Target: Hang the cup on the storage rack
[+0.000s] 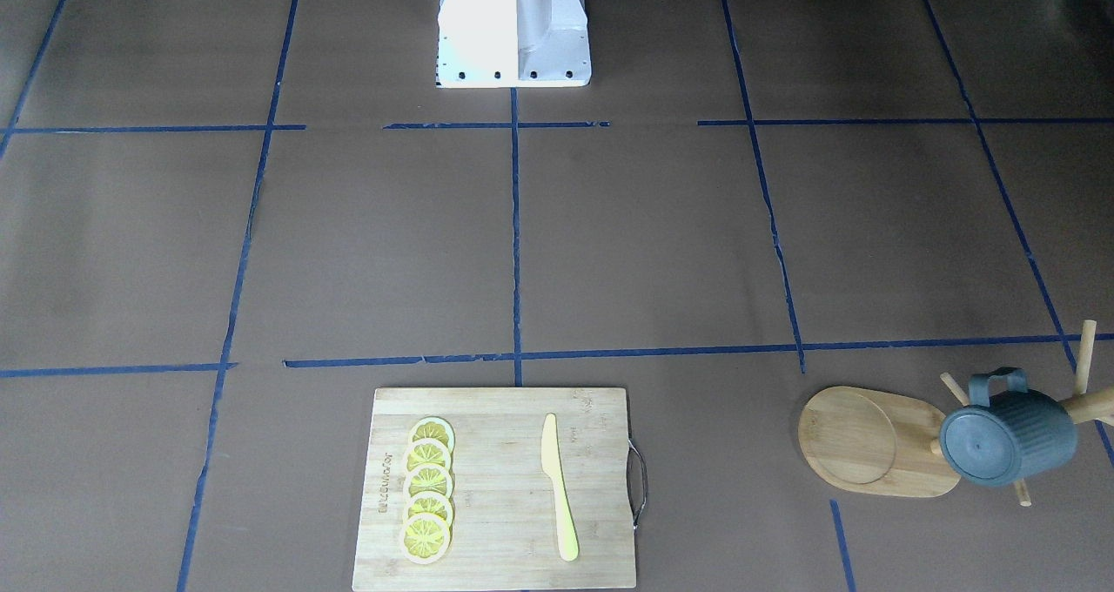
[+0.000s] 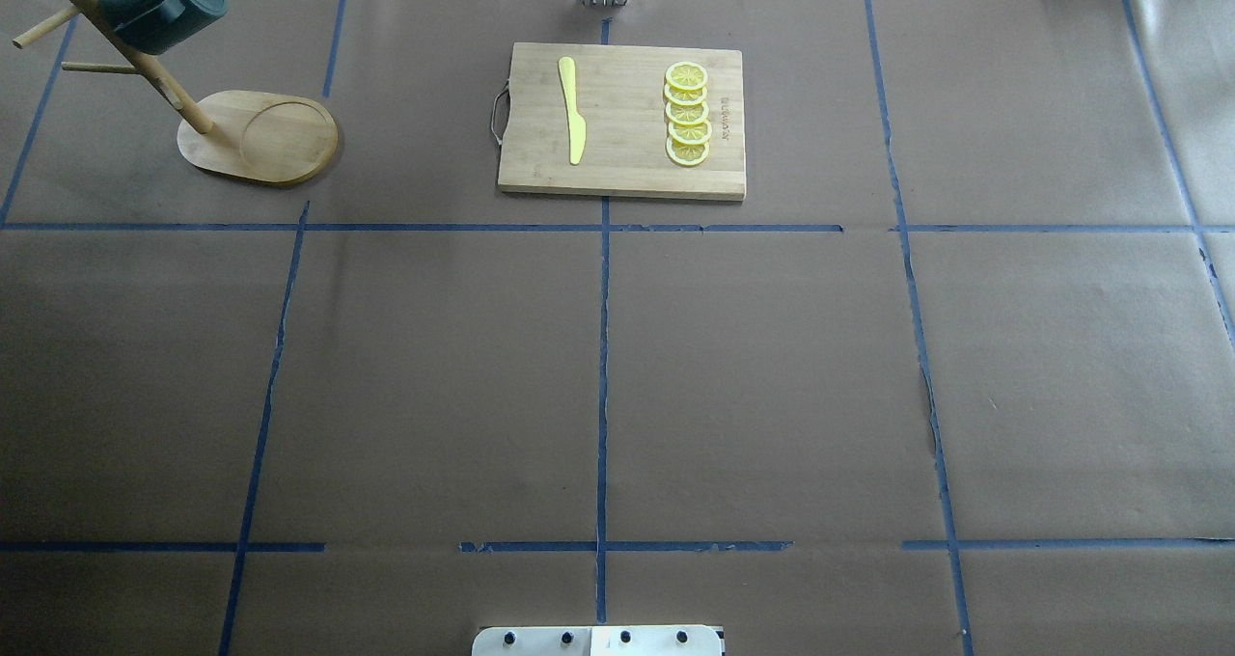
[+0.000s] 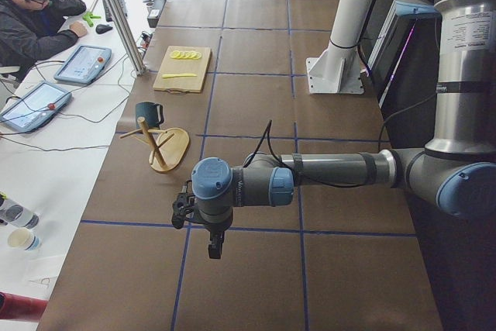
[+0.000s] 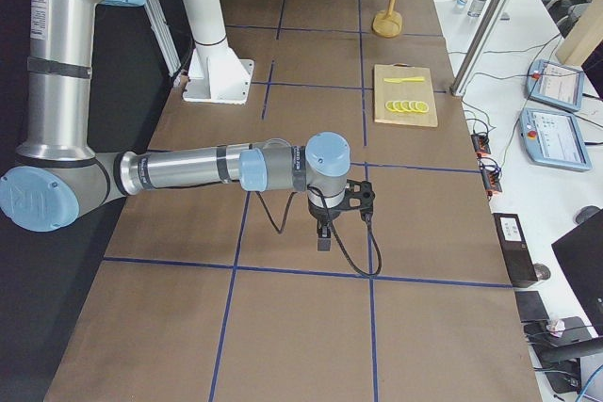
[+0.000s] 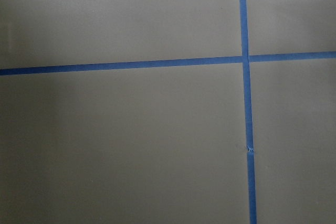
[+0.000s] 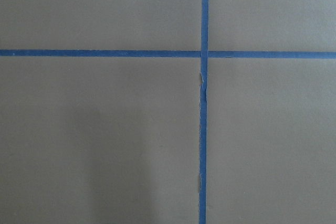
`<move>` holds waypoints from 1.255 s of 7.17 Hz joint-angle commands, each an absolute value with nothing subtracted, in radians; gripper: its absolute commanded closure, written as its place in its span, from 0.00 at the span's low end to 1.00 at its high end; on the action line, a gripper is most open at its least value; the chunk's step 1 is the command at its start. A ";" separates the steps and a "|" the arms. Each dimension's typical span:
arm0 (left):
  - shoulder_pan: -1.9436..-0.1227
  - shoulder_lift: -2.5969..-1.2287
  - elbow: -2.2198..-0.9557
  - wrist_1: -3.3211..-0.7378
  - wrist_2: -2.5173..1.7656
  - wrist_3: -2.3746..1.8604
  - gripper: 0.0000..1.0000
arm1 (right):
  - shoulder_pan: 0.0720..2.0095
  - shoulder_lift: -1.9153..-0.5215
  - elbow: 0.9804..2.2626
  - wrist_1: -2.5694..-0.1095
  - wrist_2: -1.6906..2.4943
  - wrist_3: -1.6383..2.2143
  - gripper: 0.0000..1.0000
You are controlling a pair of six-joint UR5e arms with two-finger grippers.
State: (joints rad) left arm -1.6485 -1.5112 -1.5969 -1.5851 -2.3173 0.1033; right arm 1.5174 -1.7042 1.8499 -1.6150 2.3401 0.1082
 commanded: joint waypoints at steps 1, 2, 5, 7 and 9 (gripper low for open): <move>-1.644 -1.482 -1.574 -1.594 -2.464 0.107 0.00 | 1.513 -1.706 1.848 -1.614 2.344 0.107 0.00; -1.644 -1.476 -1.569 -1.642 -2.515 0.113 0.00 | 1.509 -1.710 1.847 -1.615 2.342 0.104 0.00; -1.568 -1.474 -1.543 -1.669 -2.505 0.098 0.00 | 1.477 -1.713 1.845 -1.617 2.339 0.113 0.00; -1.525 -1.540 -1.554 -1.536 -2.443 0.098 0.00 | 1.462 -1.715 1.845 -1.617 2.342 0.115 0.00; -1.519 -1.575 -1.563 -1.493 -2.384 0.101 0.00 | 1.459 -1.715 1.847 -1.617 2.348 0.118 0.00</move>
